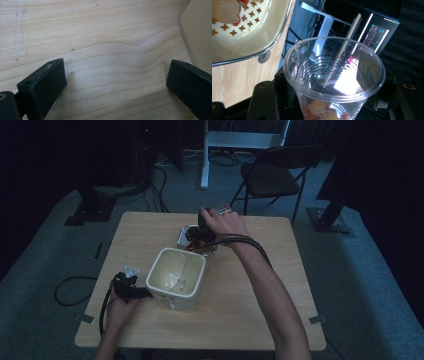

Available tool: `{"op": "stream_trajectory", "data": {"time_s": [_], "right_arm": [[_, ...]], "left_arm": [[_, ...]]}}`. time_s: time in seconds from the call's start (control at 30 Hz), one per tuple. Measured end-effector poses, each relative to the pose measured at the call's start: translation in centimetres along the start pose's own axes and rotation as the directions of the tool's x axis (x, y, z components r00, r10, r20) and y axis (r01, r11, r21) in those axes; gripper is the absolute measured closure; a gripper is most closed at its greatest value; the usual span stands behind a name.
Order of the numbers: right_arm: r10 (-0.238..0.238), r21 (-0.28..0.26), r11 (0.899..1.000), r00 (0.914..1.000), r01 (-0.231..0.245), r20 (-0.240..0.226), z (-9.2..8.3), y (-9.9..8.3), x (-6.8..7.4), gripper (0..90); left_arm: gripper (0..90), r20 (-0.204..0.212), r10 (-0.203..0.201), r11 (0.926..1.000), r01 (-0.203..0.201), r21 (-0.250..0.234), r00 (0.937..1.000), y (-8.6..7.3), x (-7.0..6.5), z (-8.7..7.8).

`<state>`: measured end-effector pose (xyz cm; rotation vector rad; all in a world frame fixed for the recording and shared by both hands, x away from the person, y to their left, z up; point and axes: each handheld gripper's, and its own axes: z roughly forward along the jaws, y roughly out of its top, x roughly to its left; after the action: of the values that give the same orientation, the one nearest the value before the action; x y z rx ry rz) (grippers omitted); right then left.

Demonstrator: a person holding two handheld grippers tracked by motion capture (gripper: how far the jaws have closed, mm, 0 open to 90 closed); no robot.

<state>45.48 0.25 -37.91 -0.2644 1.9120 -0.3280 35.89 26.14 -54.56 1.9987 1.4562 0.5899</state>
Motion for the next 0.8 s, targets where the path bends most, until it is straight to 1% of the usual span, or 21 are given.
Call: {"op": "stream_trajectory", "data": {"time_s": [0.03,0.1,0.13,0.2,0.27,0.3,0.37,0.4,0.43,0.47,0.5,0.53,0.57,0.6,0.63,0.67,0.7,0.73,0.77,0.8], "right_arm": [[0.014,0.001,1.0,0.9999,-0.014,-0.004,0.0,0.01,-0.08,35.8],[0.01,-0.001,1.0,0.9999,-0.01,-0.004,-0.01,0.02,0.01,35.9],[0.018,-0.004,1.0,0.9998,-0.018,0.007,-0.09,0.09,0.09,36.0],[0.025,-0.013,1.0,0.9997,-0.025,0.004,-0.1,0.06,0.07,36.0],[0.059,-0.014,0.998,0.998,-0.059,0.02,-0.22,0.04,-0.23,35.9],[0.057,-0.018,0.998,0.9983,-0.056,0.017,-0.32,0.05,-0.19,35.9],[0.07,-0.025,0.997,0.9972,-0.069,0.025,-0.43,0.06,-0.37,36.0],[0.064,-0.033,0.997,0.9979,-0.063,0.014,-0.47,0.1,-0.31,35.9],[0.051,-0.029,0.998,0.9986,-0.051,0.013,-0.55,0.12,-0.24,36.0],[0.069,-0.032,0.997,0.9974,-0.068,0.022,-0.55,0.05,-0.37,36.0],[0.094,-0.035,0.995,0.9954,-0.093,0.019,-0.57,-0.02,-0.56,36.0],[0.087,-0.035,0.996,0.9961,-0.087,0.011,-0.55,-0.04,-0.54,36.1],[0.067,-0.03,0.997,0.9976,-0.067,0.016,-0.56,-0.04,-0.42,36.3],[0.067,-0.03,0.997,0.9976,-0.067,0.016,-0.56,-0.04,-0.42,36.3],[0.104,-0.038,0.994,0.9944,-0.103,0.021,-0.55,-0.15,-0.6,36.3],[0.106,-0.042,0.994,0.9944,-0.105,0.004,-0.53,-0.13,-0.57,36.3],[0.087,-0.038,0.996,0.9962,-0.086,0.005,-0.48,-0.1,-0.38,36.3],[0.09,-0.032,0.995,0.9958,-0.09,0.016,-0.43,-0.11,-0.3,36.3],[0.103,-0.035,0.994,0.9947,-0.102,0.008,-0.37,-0.1,-0.28,36.3],[0.103,-0.035,0.994,0.9947,-0.102,0.008,-0.37,-0.1,-0.28,36.3]], "left_arm": [[3.2,0.0,0.0,1.0,0.0,0.0,1.0,0.0,0.0,0.0],[3.2,0.0,0.0,1.0,0.0,0.0,1.0,0.0,0.0,0.0],[3.2,0.0,0.0,1.0,0.0,0.0,1.0,0.0,0.0,0.0],[3.2,-0.001,0.002,1.0,-0.002,0.0,1.0,0.0,0.01,0.0],[3.2,0.0,-0.002,1.0,0.002,-0.002,1.0,0.0,-0.01,0.01],[3.2,-0.001,-0.001,1.0,0.001,-0.002,1.0,0.0,0.0,0.01],[3.2,-0.001,-0.002,1.0,0.002,-0.002,1.0,0.0,-0.01,0.01],[3.2,0.0,-0.002,1.0,0.002,-0.002,1.0,0.0,-0.01,0.01],[3.2,0.0,-0.002,1.0,0.002,-0.002,1.0,0.0,-0.01,0.01],[3.2,-0.001,-0.002,1.0,0.002,-0.002,1.0,0.0,-0.01,0.01],[3.2,0.0,-0.002,1.0,0.002,-0.002,1.0,0.0,-0.01,0.01],[3.2,-0.001,-0.002,1.0,0.002,-0.002,1.0,0.0,-0.01,0.01],[3.2,-0.001,-0.002,1.0,0.002,-0.002,1.0,0.0,-0.01,0.01],[3.2,0.0,-0.002,1.0,0.002,-0.002,1.0,0.0,-0.01,0.01],[3.2,0.0,-0.002,1.0,0.002,-0.002,1.0,0.0,-0.01,0.01],[3.2,-0.001,0.0,1.0,0.0,-0.002,1.0,0.0,0.0,0.01],[3.2,0.0,-0.002,1.0,0.002,-0.001,1.0,0.0,-0.01,0.01],[3.2,0.0,-0.002,1.0,0.002,-0.002,1.0,0.0,-0.02,0.01],[3.2,0.0,-0.002,1.0,0.002,-0.002,1.0,0.0,-0.01,0.01],[3.2,0.0,-0.002,1.0,0.002,-0.002,1.0,0.0,-0.01,0.01]]}}
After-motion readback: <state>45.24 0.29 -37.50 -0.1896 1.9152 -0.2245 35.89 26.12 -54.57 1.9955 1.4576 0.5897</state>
